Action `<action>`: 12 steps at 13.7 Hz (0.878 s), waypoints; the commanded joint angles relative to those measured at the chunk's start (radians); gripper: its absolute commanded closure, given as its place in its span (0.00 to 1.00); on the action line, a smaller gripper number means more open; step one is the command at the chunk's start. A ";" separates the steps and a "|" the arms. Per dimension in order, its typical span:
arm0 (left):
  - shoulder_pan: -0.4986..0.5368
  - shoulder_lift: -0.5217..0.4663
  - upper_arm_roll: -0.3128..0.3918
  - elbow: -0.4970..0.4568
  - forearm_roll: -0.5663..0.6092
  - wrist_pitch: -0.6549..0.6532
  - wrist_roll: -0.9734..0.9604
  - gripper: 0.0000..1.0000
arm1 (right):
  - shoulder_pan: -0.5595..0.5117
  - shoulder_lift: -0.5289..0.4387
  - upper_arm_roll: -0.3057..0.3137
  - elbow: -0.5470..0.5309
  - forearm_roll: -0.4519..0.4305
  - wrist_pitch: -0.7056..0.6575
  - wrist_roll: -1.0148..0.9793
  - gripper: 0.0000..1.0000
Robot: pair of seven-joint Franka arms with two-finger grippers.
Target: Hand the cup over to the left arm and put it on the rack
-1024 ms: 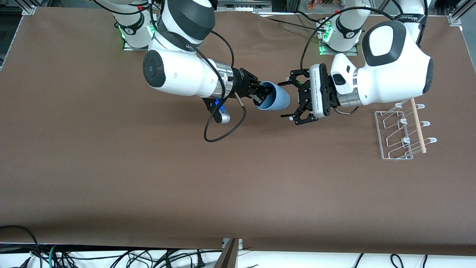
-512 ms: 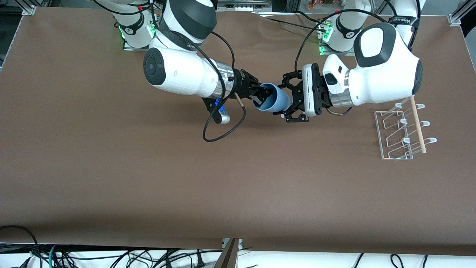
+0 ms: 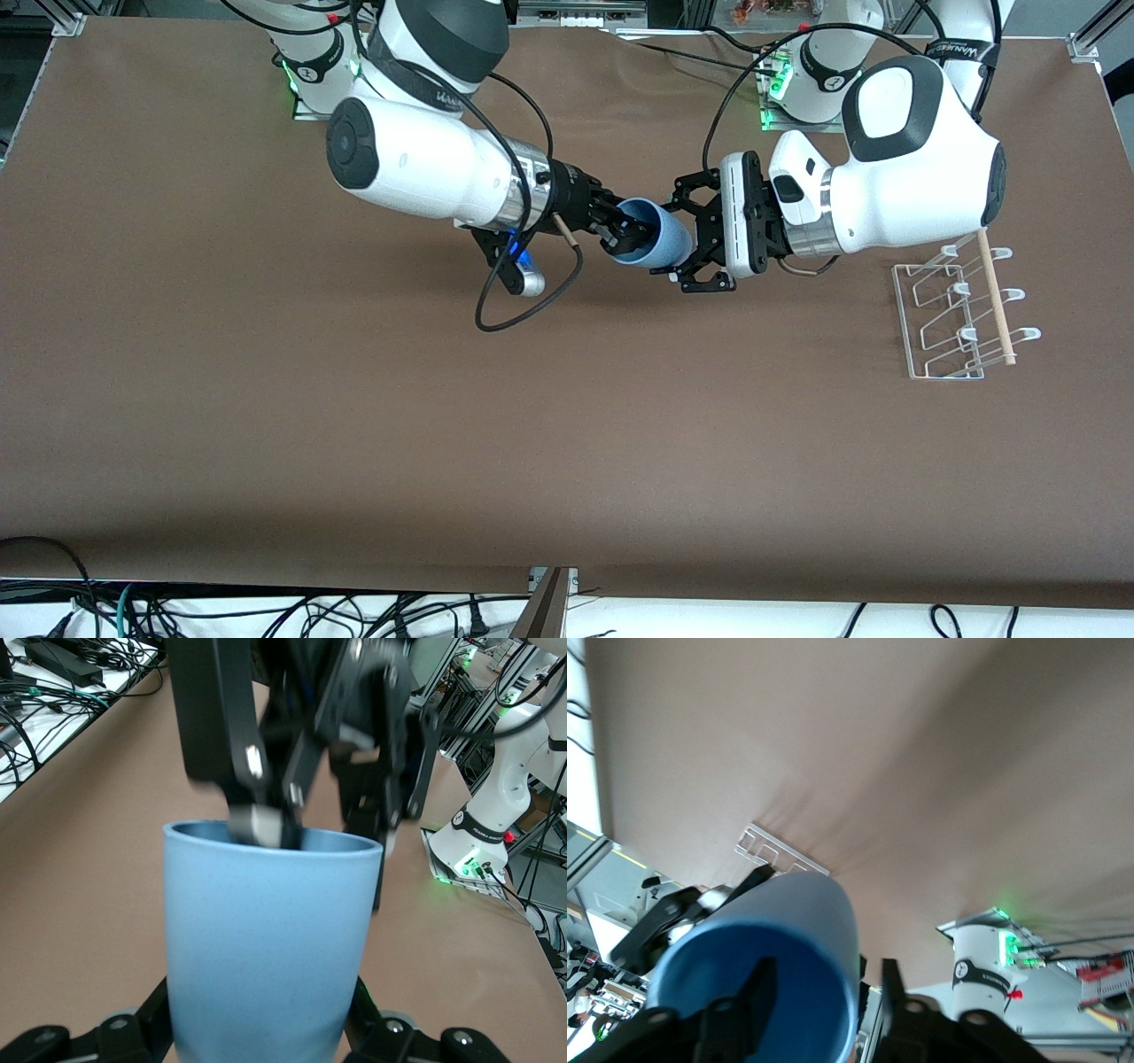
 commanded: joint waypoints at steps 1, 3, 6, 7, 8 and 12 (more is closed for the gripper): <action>0.009 -0.002 -0.004 0.000 -0.018 0.005 0.033 1.00 | -0.021 -0.053 0.001 -0.010 -0.027 -0.025 -0.011 0.01; 0.009 -0.002 -0.004 0.000 -0.018 0.005 0.033 1.00 | -0.070 -0.054 -0.001 -0.010 -0.030 -0.075 -0.011 0.01; 0.021 -0.004 0.002 0.007 -0.015 -0.038 0.031 1.00 | -0.174 -0.085 -0.002 -0.010 -0.058 -0.213 -0.080 0.01; 0.040 -0.007 0.000 0.009 -0.015 -0.062 0.033 1.00 | -0.217 -0.103 -0.002 -0.010 -0.058 -0.270 -0.121 0.01; 0.053 -0.009 0.002 0.012 -0.012 -0.093 0.031 1.00 | -0.258 -0.106 -0.002 -0.010 -0.058 -0.313 -0.164 0.01; 0.121 -0.012 0.013 0.027 0.103 -0.196 0.019 1.00 | -0.396 -0.119 -0.009 -0.010 -0.085 -0.445 -0.376 0.01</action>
